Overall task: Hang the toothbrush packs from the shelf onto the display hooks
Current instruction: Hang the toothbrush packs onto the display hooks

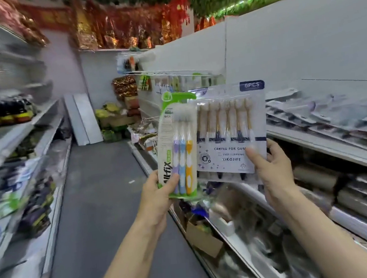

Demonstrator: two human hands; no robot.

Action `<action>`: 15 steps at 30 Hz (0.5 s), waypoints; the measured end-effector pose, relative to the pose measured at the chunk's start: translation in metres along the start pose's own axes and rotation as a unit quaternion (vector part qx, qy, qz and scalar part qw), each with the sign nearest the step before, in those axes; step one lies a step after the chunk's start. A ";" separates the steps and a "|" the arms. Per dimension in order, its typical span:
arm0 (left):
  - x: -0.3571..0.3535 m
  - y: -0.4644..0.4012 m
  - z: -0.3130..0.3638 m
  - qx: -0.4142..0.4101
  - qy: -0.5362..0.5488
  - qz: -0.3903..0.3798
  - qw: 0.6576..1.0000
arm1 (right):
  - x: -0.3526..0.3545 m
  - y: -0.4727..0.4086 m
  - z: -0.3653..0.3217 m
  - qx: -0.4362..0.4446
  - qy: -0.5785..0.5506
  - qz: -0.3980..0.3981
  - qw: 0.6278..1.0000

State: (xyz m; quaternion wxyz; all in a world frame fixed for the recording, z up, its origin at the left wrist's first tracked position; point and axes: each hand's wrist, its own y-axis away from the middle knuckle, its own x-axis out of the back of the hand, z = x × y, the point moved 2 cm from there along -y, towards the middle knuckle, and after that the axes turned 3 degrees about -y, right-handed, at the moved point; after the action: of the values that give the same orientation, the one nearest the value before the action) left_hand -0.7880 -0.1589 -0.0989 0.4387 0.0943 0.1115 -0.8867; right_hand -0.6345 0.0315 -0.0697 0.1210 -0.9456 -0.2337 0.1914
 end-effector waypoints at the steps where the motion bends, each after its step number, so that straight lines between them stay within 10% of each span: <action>1: 0.009 -0.023 -0.001 -0.005 -0.009 0.015 1.000 | -0.018 -0.020 0.016 -0.006 -0.011 -0.008 1.000; 15: 0.127 -0.340 0.006 -0.027 -0.054 0.130 0.990 | -0.269 -0.274 0.178 -0.069 -0.034 -0.123 0.989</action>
State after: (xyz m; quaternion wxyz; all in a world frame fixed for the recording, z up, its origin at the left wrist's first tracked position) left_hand -1.1353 -0.0560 -0.0880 0.5580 0.0479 0.0988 -0.8226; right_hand -1.0375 0.1612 -0.0601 0.0700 -0.9088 -0.3646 0.1905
